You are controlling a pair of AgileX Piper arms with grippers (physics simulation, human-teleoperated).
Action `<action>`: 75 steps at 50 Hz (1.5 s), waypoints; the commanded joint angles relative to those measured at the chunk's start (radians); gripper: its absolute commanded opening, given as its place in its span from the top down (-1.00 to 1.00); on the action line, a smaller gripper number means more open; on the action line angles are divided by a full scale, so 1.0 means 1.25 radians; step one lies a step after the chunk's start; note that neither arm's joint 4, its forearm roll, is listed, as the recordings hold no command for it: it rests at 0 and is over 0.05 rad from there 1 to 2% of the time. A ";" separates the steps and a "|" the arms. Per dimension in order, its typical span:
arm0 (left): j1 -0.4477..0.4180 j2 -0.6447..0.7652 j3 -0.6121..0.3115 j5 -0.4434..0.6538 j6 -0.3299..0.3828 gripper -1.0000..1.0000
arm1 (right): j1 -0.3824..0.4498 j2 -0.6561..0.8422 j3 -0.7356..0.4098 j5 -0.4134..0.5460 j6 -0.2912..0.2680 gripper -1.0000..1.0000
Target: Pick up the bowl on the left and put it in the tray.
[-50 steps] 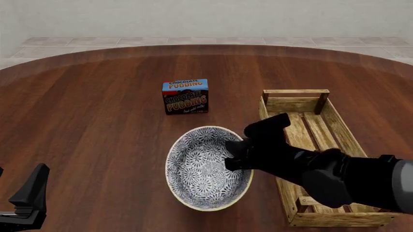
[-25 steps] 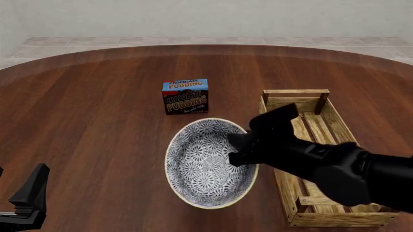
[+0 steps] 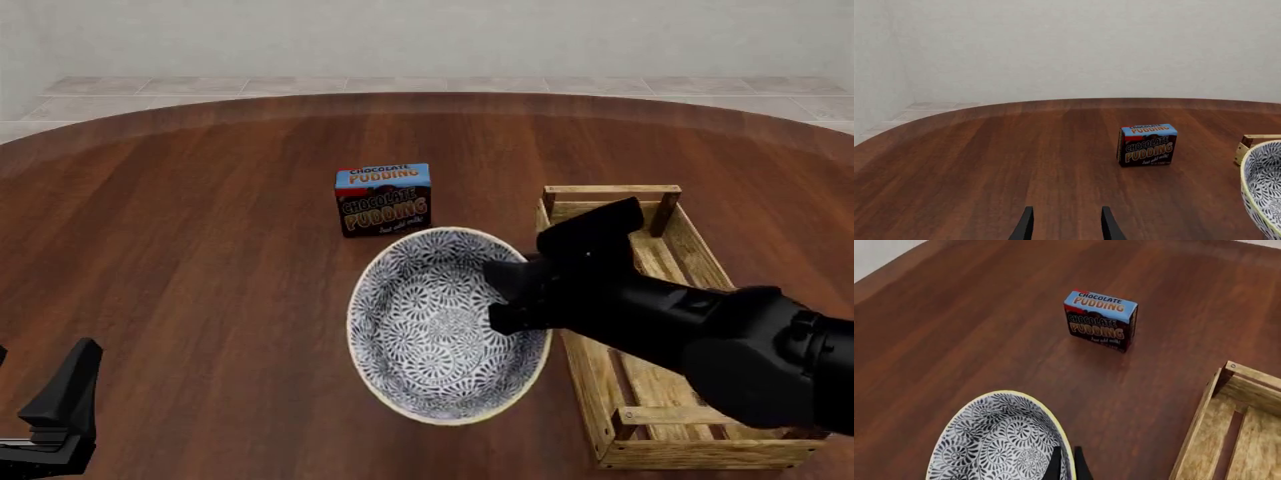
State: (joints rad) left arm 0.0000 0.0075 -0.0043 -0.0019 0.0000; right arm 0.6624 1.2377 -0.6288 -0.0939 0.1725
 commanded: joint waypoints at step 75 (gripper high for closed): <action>0.000 0.000 0.000 0.000 0.000 -1.00 | -0.074 -0.185 0.007 0.069 0.028 1.00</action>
State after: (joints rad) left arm 0.0000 0.0075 -0.0043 -0.0019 0.0000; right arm 0.5812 1.0214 -0.6117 -0.0138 0.1957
